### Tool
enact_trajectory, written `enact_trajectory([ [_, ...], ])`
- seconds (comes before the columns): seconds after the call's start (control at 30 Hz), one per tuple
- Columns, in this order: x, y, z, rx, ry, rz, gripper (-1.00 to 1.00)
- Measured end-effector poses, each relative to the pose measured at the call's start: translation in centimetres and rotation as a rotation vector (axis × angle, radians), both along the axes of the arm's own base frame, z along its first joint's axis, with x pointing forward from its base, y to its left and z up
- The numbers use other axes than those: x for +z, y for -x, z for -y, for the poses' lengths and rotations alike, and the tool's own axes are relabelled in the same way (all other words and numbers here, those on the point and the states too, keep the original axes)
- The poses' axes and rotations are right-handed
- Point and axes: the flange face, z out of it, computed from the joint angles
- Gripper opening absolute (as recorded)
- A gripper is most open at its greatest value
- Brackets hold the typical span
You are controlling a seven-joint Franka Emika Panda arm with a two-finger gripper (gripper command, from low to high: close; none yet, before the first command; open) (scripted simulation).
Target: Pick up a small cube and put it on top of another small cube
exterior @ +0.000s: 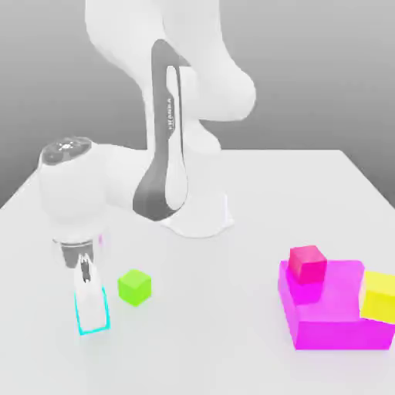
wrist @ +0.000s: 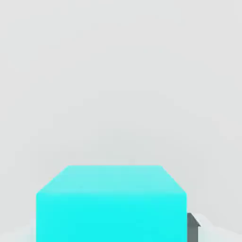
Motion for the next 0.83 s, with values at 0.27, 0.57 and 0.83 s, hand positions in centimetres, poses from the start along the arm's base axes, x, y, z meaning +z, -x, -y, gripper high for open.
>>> enact_trajectory([
  [0.27,4.1,4.9,-3.7,0.010,-0.042,0.015,-1.00],
  [0.57,2.9,9.1,-5.5,0.011,0.001,-0.001,-1.00],
  [0.83,-1.2,9.3,-5.6,0.012,0.001,-0.001,1.00],
])
